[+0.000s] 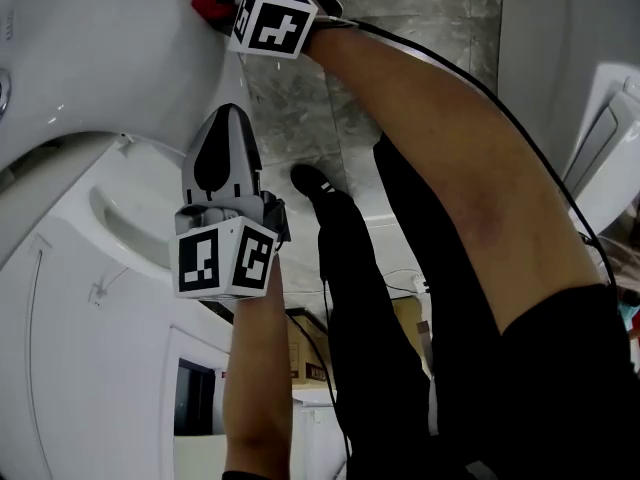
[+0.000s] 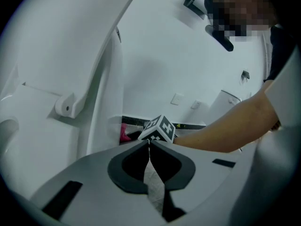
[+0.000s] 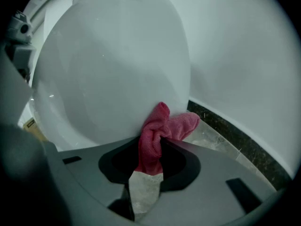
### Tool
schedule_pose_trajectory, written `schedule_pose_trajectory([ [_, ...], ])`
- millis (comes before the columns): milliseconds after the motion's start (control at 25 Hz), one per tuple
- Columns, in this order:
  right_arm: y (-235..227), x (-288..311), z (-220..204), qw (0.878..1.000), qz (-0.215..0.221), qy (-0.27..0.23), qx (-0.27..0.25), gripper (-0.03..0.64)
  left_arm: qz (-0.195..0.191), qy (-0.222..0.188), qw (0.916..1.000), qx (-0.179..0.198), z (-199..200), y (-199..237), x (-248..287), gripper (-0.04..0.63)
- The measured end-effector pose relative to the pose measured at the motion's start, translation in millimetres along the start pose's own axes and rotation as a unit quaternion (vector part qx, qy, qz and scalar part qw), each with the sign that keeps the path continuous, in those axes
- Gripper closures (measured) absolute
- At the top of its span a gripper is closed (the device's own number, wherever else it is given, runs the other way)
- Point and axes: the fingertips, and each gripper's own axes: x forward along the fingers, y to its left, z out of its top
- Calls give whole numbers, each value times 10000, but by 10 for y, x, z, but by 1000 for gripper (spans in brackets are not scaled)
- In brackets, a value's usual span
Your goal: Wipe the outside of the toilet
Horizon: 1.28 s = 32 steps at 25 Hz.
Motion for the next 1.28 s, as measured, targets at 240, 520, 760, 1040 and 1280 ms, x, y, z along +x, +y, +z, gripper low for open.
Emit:
schedule_pose_trajectory([
  [240,540,52,-351,9990,-101,73,423,486,-158,79,9997,142,-120,39,-218,574],
  [520,1249,23,-671,9944,-224,-111,1029,488,-311,218,9977,556,-410,-15,-526,574],
  [760,1991,-32,-862,9865,-118,-92,1632,489,-253,510,9956,744,-655,-19,-739,574],
  [1040,2696,-4,-991,9752,-220,-143,2196,489,19,976,9829,1559,-716,122,-1082,574],
  [1280,3150,0,-1057,9720,48,-170,2343,489,-16,1130,9622,2479,-639,136,-1234,574],
])
